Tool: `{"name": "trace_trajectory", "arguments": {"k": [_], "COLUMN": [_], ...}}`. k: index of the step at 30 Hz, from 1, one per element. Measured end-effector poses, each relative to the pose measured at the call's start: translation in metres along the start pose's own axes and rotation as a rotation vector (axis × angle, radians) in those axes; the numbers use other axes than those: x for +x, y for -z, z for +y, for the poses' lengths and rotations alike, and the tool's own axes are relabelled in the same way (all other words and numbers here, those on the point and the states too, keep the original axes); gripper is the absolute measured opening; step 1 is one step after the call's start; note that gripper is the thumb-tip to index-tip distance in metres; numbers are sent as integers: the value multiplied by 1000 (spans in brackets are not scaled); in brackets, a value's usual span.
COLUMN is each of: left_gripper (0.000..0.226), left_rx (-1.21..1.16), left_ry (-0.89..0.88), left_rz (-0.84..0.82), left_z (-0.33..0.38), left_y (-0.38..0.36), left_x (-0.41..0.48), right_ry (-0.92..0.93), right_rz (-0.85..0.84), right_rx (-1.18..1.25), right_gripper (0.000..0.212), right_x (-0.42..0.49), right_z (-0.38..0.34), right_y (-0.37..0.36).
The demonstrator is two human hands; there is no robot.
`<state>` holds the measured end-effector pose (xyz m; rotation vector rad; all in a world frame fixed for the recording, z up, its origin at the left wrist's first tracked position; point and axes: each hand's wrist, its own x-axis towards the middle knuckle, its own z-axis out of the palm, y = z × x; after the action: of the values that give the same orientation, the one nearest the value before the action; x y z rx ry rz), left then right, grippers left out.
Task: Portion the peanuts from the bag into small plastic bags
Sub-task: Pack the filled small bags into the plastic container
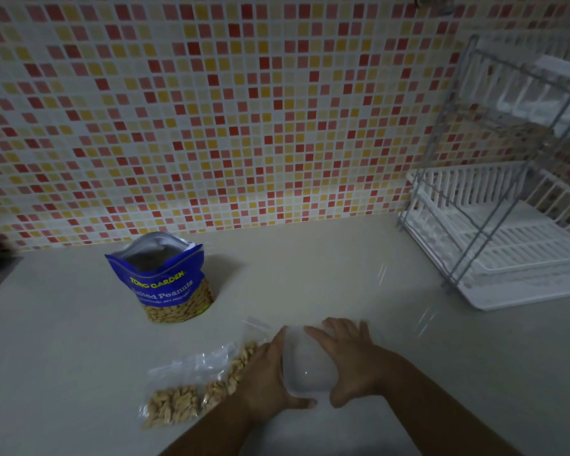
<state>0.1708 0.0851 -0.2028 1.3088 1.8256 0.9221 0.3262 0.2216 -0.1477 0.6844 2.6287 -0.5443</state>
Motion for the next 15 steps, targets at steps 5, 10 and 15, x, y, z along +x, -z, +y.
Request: {"name": "trace_trajectory", "arguments": {"k": [5, 10, 15], "left_gripper": [127, 150, 116], "left_rx": [60, 240, 218], "left_ry": [29, 192, 113], "left_rz": [33, 15, 0], "left_z": [6, 19, 15], "left_y": [-3, 0, -4], "left_x": [1, -5, 6], "right_ry": [-8, -16, 3], "right_rz": [62, 128, 86], "right_rx": [-95, -25, 9], "right_gripper": [125, 120, 119], "right_x": [3, 6, 4], "right_z": [-8, -11, -10], "right_y": [-9, -14, -7]}}
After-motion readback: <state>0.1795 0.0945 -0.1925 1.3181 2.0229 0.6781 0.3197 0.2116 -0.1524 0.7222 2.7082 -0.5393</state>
